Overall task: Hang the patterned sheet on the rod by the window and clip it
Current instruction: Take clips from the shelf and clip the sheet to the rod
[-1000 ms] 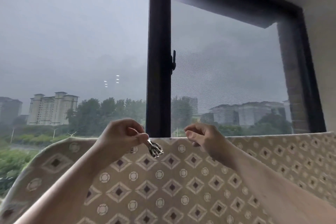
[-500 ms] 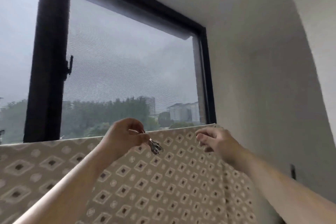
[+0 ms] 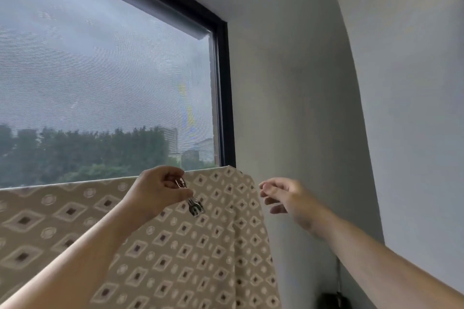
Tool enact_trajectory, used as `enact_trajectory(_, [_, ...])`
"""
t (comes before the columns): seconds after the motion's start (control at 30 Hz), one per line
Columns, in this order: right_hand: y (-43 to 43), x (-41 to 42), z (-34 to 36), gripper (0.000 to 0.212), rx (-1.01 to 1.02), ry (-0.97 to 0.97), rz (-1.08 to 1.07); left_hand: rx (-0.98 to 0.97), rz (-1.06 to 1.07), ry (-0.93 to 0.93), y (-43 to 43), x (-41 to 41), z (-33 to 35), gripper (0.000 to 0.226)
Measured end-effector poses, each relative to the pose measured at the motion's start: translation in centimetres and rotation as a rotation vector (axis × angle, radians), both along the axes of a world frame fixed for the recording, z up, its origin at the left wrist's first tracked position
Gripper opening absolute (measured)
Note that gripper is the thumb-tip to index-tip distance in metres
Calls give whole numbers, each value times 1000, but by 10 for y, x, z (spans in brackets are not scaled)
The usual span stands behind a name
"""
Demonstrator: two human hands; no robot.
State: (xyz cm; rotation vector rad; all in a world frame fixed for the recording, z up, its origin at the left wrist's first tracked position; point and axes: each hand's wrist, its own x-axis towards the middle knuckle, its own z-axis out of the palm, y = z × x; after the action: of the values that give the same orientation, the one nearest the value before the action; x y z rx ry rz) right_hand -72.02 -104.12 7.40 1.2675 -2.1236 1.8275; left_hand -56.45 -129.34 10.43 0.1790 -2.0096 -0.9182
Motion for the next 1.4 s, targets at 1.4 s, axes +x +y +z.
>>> enact_trajectory(1.4, [-318, -477, 14, 41, 268, 444, 120, -17, 342, 55, -147, -399, 72, 46])
